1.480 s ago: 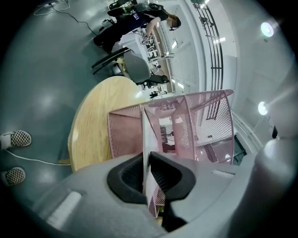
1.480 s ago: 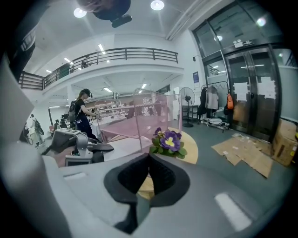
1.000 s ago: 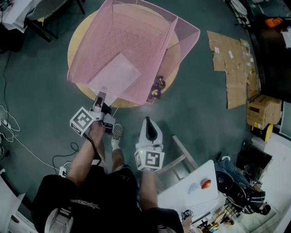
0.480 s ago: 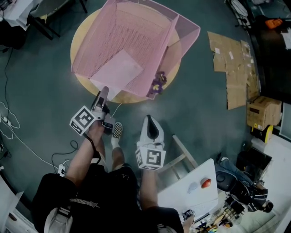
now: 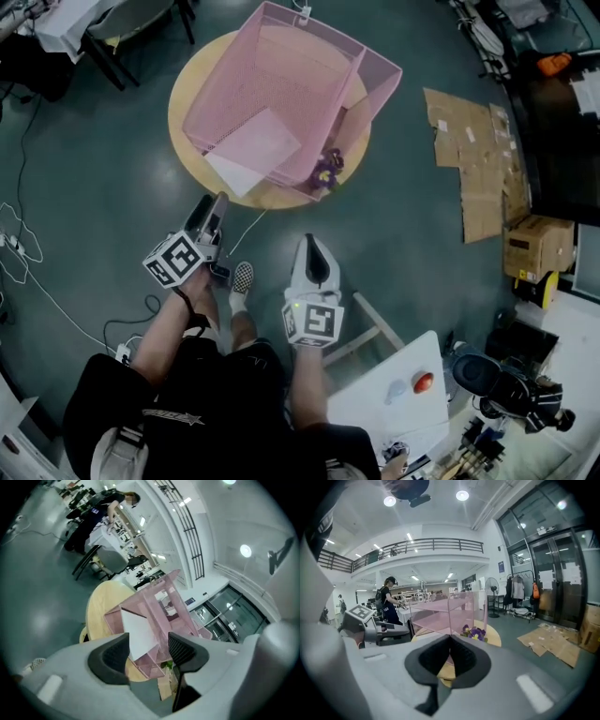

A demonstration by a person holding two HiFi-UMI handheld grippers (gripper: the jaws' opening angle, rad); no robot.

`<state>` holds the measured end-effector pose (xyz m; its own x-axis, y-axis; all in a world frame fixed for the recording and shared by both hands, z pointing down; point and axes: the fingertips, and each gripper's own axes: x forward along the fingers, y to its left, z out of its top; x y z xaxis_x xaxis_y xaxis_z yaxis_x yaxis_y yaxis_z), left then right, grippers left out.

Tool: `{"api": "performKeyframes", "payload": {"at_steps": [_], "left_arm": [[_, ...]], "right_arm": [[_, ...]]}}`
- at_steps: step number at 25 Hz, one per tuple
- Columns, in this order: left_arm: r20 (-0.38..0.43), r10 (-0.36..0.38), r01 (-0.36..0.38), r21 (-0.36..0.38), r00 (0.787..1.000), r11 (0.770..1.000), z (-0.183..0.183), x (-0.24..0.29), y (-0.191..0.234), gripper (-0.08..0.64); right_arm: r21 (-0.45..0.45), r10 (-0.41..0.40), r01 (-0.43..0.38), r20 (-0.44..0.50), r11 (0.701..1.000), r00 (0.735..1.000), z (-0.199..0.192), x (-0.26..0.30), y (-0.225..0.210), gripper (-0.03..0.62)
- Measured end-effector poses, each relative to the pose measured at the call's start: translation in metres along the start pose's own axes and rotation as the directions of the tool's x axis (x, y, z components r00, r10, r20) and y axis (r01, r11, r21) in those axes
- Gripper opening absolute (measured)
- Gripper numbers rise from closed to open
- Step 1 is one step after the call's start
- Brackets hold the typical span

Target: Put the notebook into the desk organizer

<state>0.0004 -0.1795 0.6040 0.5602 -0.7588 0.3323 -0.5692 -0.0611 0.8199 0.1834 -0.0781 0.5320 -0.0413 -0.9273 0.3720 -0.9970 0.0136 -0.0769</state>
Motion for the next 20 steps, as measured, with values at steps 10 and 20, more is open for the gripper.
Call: {"api": "performKeyframes", "payload": {"at_steps": [10,20], "left_arm": [[0.083,-0.114,0.067,0.44,0.99,0.896,0.044,-0.064,-0.096,0.211],[0.151,-0.158,-0.003,0.732,0.976,0.681,0.06,-0.128,-0.154,0.137]], "right_arm": [[-0.044,0.045,-0.04,0.119,0.998,0.992,0.066,-0.028,0.024,0.006],[-0.077,0.078,-0.063,0.218,0.995,0.973,0.112,-0.067,0.043,0.006]]}}
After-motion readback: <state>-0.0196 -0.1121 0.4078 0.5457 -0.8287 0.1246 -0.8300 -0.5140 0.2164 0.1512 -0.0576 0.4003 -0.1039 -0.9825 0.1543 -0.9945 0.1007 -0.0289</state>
